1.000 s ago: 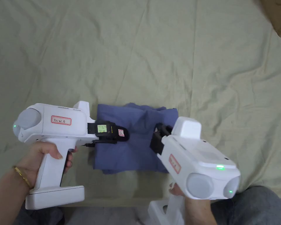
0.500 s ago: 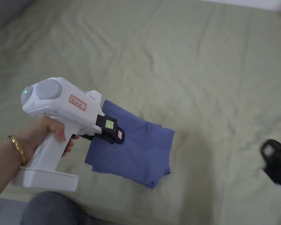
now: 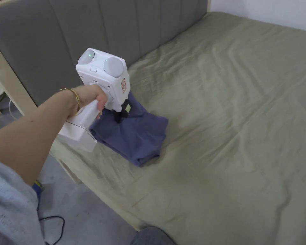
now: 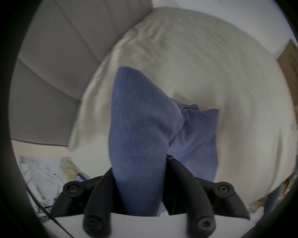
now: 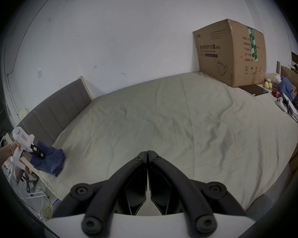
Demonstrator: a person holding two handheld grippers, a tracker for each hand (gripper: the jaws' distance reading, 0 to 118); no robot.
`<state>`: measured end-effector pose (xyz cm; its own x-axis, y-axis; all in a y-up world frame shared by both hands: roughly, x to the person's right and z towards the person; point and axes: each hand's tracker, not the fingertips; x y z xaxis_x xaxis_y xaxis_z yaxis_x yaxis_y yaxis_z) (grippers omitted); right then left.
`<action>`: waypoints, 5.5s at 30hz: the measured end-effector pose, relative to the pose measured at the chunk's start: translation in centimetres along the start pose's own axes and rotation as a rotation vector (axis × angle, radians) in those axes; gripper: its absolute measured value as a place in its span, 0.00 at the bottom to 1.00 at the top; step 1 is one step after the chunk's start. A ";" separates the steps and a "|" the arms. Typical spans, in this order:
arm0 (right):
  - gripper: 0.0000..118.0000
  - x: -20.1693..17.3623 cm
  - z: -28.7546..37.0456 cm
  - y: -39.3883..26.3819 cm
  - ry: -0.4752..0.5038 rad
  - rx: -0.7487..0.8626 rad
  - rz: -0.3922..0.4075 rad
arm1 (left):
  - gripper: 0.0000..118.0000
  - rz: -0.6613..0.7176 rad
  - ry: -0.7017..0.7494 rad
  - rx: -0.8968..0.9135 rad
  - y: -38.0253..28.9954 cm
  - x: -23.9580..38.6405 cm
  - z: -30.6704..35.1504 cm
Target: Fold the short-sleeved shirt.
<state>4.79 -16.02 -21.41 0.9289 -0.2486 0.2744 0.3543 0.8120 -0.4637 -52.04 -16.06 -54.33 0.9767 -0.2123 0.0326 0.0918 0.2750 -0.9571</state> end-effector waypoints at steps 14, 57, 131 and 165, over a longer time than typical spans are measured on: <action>0.00 -2.2 0.8 2.8 0.041 0.062 0.089 | 0.04 0.178 0.267 0.697 -3.2 2.8 8.3; 0.01 7.0 11.4 3.9 -0.133 0.313 0.188 | 0.07 -0.081 -0.369 1.078 -23.4 31.8 19.8; 1.00 6.1 10.7 4.0 -0.121 0.317 0.181 | 1.00 -0.096 -0.340 1.074 -23.7 32.1 18.6; 1.00 5.8 10.8 4.3 -0.126 0.310 0.183 | 1.00 -0.095 -0.338 1.070 -23.7 32.2 18.3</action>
<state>10.53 -8.29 -12.67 0.9466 -0.0336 0.3207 0.1166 0.9630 -0.2431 -19.25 -12.26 -25.36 0.9445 -0.0551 0.3238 0.1295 0.9685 -0.2128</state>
